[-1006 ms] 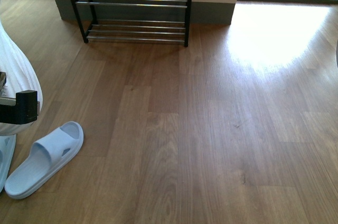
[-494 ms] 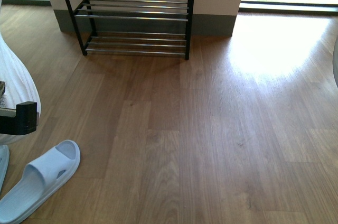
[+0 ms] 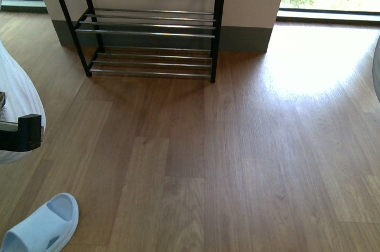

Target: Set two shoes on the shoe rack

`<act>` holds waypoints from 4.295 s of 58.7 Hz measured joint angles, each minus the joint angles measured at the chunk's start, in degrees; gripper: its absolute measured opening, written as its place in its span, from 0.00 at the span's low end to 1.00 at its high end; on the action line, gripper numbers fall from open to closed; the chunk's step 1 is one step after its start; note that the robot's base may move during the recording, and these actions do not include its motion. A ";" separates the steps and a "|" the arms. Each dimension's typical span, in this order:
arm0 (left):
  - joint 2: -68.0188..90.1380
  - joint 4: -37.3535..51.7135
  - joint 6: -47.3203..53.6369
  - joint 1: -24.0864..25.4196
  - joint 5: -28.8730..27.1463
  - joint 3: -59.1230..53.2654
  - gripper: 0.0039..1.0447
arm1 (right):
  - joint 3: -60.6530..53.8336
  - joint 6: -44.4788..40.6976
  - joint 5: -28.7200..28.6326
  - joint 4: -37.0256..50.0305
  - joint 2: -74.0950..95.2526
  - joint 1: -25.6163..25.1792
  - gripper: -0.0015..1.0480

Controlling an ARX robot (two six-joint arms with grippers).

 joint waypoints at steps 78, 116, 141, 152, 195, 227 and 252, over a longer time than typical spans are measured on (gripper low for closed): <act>0.02 -0.02 0.35 -0.11 0.00 0.00 0.02 | -0.11 0.02 0.04 -0.04 -0.02 -0.04 0.05; 0.02 -0.02 0.22 0.20 0.02 -0.02 0.02 | -0.13 0.02 -0.02 -0.04 -0.02 0.09 0.05; 0.02 -0.02 0.22 0.20 0.00 -0.02 0.02 | -0.13 0.02 0.00 -0.04 -0.02 0.09 0.05; 0.02 -0.02 0.22 0.04 0.20 -0.02 0.02 | -0.13 0.02 0.15 -0.04 -0.02 0.02 0.05; 0.07 -0.04 0.22 0.04 -0.02 -0.09 0.02 | -0.13 0.02 -0.02 -0.04 0.00 0.02 0.05; 0.07 -0.04 0.20 0.04 0.04 -0.13 0.01 | -0.20 0.02 0.02 -0.09 0.00 0.02 0.05; 0.07 -0.04 0.22 0.04 -0.02 -0.13 0.01 | -0.20 0.00 0.00 -0.07 -0.02 0.02 0.05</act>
